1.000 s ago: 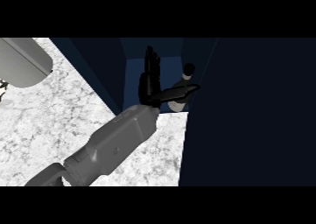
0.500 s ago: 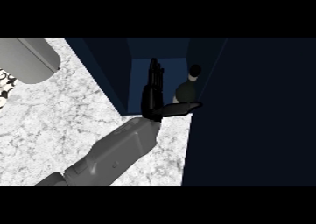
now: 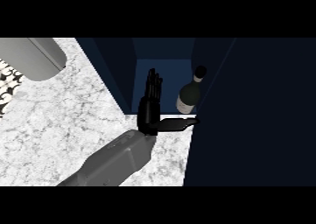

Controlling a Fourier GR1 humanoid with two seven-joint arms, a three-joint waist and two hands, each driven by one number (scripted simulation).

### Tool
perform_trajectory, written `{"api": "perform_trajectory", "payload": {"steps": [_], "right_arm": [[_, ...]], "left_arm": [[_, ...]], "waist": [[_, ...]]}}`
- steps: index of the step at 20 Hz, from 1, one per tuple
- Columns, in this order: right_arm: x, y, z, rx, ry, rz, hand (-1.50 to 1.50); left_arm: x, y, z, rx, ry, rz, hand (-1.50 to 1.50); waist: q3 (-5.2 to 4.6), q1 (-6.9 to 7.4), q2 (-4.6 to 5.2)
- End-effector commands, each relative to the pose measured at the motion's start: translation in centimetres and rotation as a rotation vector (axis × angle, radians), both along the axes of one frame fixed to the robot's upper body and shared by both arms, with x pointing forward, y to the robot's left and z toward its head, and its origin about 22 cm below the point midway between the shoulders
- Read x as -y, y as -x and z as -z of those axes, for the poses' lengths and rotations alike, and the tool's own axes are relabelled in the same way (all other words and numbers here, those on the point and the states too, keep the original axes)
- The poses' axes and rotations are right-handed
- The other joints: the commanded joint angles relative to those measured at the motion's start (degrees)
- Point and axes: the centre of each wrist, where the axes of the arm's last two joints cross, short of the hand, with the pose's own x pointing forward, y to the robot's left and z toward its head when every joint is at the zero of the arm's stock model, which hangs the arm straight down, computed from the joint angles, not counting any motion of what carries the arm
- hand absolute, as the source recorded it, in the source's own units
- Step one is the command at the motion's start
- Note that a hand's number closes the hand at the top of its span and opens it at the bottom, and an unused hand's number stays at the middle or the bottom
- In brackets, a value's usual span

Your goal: Pick up the wine, place it into the cabinet and close the cabinet

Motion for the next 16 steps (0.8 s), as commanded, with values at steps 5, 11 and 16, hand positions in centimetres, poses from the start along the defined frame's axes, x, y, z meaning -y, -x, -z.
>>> {"api": "perform_trajectory", "payload": {"steps": [5, 11, 16], "right_arm": [[0.8, 0.8, -0.7, 0.012, -0.001, 0.013, -1.50], [1.1, 1.0, 0.3, 0.027, 0.028, 0.037, -1.50], [1.0, 0.3, 0.8, -0.013, 0.063, -0.083, 1.50]], "left_arm": [[-1.7, 4.0, 0.0, 0.041, 0.011, 0.117, -1.50], [-4.2, 7.0, -1.9, 0.076, -0.009, 0.170, -1.50], [-8.7, 8.7, -3.1, 0.084, -0.004, 0.222, -1.50]], "waist": [[0.01, 0.27, -0.05], [0.03, 0.46, -0.15], [0.05, 0.88, -0.09]]}}
